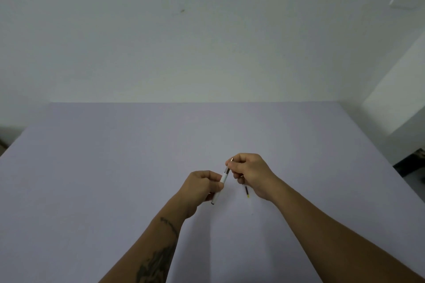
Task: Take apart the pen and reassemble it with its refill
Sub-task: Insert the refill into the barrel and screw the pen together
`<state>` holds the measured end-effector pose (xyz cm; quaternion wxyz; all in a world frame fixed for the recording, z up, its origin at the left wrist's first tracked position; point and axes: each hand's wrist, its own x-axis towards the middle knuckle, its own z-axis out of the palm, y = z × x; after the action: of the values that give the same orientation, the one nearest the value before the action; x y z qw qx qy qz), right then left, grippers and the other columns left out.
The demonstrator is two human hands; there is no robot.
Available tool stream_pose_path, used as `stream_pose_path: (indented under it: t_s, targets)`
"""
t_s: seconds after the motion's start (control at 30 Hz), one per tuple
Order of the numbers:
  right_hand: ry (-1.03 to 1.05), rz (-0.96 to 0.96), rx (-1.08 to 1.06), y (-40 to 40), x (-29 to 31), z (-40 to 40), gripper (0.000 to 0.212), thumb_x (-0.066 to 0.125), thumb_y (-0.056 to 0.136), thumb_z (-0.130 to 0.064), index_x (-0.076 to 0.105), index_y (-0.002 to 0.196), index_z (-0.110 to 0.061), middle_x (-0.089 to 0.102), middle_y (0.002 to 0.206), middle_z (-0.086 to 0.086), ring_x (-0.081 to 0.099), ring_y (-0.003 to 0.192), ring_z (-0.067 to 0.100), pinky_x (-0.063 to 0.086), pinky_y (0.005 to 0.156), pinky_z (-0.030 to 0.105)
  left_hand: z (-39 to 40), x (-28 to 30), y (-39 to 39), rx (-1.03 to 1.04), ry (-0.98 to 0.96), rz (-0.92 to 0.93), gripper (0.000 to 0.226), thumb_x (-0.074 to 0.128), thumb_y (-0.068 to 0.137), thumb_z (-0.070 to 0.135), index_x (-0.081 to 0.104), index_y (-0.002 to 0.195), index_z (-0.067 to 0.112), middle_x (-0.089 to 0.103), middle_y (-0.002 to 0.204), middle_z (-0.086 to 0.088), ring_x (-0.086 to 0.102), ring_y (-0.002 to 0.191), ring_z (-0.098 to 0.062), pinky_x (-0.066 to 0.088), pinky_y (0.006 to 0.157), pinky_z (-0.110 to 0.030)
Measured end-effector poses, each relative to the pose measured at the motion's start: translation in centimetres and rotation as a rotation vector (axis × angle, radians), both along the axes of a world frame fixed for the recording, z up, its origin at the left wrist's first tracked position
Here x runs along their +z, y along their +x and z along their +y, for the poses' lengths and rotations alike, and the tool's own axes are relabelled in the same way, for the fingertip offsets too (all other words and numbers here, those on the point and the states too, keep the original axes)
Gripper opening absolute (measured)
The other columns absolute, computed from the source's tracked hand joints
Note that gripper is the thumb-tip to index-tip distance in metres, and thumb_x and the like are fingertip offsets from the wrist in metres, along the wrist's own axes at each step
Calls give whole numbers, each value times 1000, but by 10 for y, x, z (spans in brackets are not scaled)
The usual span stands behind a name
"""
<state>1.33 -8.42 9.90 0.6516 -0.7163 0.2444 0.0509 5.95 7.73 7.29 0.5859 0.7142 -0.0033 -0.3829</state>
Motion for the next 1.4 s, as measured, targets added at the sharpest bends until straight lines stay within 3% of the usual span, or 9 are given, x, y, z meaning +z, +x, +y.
stream_pose_path:
  t_s: [0.13,0.33,0.43,0.53,0.63,0.77,1.03,1.3,1.4]
  targets:
    - [-70,-21,-57,3,-4,-1,19,67,90,-13,61,73,-7,56,58,-2,49,56,15,42,54,27,-9,2,2,2,-9,-19,11,66,84,0,72,91,6,64,86,-10,59,80,-24,55,80,-37]
    - [-180,-22,-94,9,-5,-2,24,67,82,-26,50,71,-12,50,64,4,40,57,18,36,55,31,-16,5,3,11,-25,-52,8,67,83,1,71,87,6,61,76,-7,56,76,-24,54,87,-42]
    - [-83,3,-18,12,0,-7,21,68,85,-23,57,74,-10,56,67,5,47,56,17,39,54,30,-13,7,6,25,-13,-54,9,68,82,1,72,89,5,61,79,-8,56,78,-24,54,86,-42]
    - [63,25,47,12,6,-10,15,67,90,-18,71,90,-4,61,70,2,52,59,13,42,56,27,-11,6,8,37,-11,-42,10,68,82,1,71,91,4,61,81,-9,57,77,-24,54,84,-40]
    - [107,26,48,13,6,-13,14,65,92,-10,74,97,0,65,70,-1,53,61,12,43,59,26,-10,6,8,40,-10,-33,10,68,82,2,71,90,5,62,82,-9,58,77,-23,55,83,-40]
    - [53,30,29,15,3,-14,11,67,91,-10,71,81,-5,61,65,0,52,60,14,43,59,28,-12,7,6,32,2,-54,8,68,82,1,71,83,9,62,80,-9,57,77,-24,55,83,-40]
    - [-160,48,24,16,1,-11,36,72,83,-32,45,66,-16,48,61,3,43,56,18,38,57,34,-15,8,6,20,29,-93,7,69,82,3,72,84,9,63,80,-9,58,77,-24,55,85,-43]
    - [137,35,50,12,9,-20,13,66,90,-13,74,95,-3,62,71,2,53,61,14,43,59,27,-15,12,4,28,21,-97,7,69,81,2,71,82,9,63,81,-11,58,78,-25,55,84,-42]
    - [113,26,53,12,8,-22,12,64,92,-6,76,92,-5,66,65,-4,53,63,13,45,61,27,-14,11,3,35,24,-98,8,69,81,2,71,81,10,63,80,-10,58,78,-25,55,84,-41]
